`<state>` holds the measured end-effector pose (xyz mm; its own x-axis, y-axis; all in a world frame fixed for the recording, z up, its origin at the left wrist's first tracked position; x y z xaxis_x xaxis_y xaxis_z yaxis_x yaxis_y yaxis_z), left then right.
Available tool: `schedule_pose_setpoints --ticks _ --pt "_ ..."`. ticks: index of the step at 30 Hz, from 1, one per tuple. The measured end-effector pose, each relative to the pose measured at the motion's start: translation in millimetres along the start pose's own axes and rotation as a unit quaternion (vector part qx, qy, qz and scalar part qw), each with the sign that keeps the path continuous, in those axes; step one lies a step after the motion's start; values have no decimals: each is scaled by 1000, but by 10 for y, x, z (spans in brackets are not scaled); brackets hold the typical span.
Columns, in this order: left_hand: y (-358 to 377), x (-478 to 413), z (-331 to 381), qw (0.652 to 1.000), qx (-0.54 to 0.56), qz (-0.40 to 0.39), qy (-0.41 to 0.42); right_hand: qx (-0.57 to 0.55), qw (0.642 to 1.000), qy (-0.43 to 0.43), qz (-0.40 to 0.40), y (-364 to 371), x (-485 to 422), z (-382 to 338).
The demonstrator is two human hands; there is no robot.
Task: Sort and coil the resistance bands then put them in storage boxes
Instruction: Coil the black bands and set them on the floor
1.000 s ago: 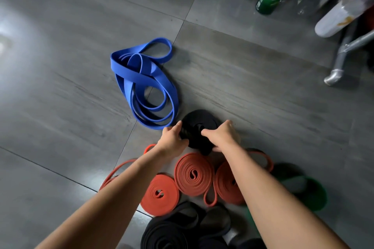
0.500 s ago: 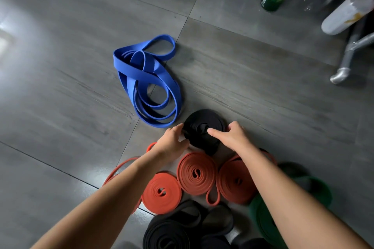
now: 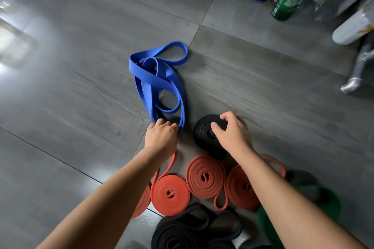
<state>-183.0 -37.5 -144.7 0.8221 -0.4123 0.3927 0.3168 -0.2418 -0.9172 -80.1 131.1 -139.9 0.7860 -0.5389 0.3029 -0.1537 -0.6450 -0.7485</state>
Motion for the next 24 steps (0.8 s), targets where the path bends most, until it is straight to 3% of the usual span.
schedule_pose_setpoints --ticks 5,9,14,24 --pt "-465 42 -87 981 185 44 -26 3 1000 2 -16 -138 249 -77" --pt "-1013 146 -141 960 277 24 -20 23 998 13 -48 -379 510 -187" --pt "-1262 421 -240 962 271 -2 -26 44 994 60 -75 -629 792 -118" --pt "-238 503 -265 970 207 -128 0 -4 983 182 -26 128 199 157"
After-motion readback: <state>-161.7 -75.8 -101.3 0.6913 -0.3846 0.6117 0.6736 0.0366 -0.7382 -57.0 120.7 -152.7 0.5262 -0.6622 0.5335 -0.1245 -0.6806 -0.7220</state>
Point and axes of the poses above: each hand's wrist, its own x-axis away from the middle knuckle, its own y-axis out of the palm, z = x × y, the point moved 2 cm from there along -x, towards the middle knuckle, and after that the axes turned 14 degrees about -y, right-handed, at the moved point
